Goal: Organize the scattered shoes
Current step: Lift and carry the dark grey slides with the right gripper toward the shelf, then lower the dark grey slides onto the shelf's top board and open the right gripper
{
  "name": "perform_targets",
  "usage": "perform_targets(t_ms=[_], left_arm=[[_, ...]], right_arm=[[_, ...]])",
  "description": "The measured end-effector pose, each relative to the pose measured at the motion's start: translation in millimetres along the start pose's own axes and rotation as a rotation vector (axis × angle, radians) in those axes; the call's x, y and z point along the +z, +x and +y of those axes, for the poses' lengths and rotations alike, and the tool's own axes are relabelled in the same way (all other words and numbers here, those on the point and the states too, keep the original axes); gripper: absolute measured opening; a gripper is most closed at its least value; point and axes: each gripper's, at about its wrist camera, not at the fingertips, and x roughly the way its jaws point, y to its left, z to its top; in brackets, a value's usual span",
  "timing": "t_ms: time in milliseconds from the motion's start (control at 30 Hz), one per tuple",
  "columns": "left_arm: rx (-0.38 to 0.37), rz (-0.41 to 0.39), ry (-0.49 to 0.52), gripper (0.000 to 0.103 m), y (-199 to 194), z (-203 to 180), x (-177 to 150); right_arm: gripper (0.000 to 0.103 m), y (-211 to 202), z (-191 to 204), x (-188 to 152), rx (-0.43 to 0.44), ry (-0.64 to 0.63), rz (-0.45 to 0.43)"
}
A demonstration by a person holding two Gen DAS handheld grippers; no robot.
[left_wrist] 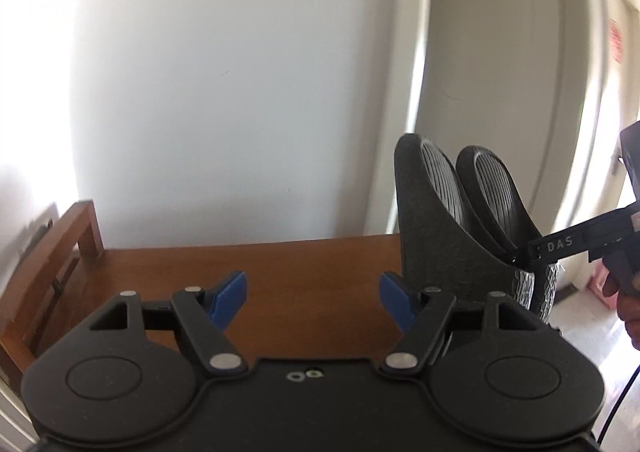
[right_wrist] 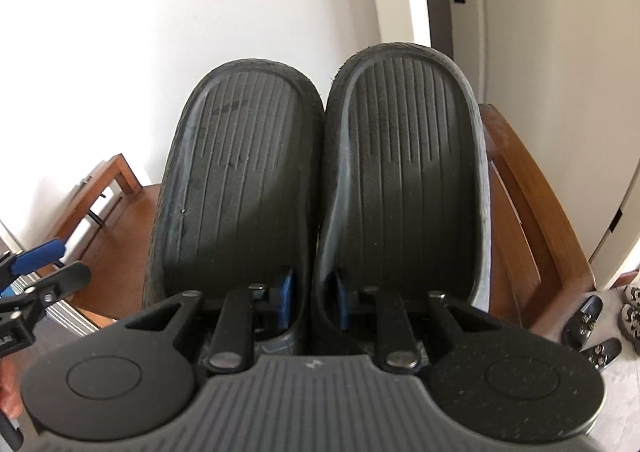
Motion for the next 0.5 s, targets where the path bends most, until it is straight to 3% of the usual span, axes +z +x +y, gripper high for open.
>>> perform_targets(t_ms=[167,333,367,433,500], left_arm=[[0.043,0.029,-0.088,0.073,24,-11,6],[0.069,0.044,-0.122,0.073,23,-9,14],[0.079,0.044,-0.127,0.073,24,-11,14],[0.091,0.048,-0.13,0.073,29,-12,15],[0.101,0.048,-0.142,0.073,31,-11,16]], right_arm=[[0.025,43,-28,38,-0.014,-0.019,0.108],[0.024,81,-45,60,-0.024,-0.023,0.224],[0.022,85,-47,65,-0.025,-0.027,0.233],[0.007,93,-49,75,-0.024,-0.038,0.242],[0.007,102,-47,88,-0.035,-0.07,0.259]])
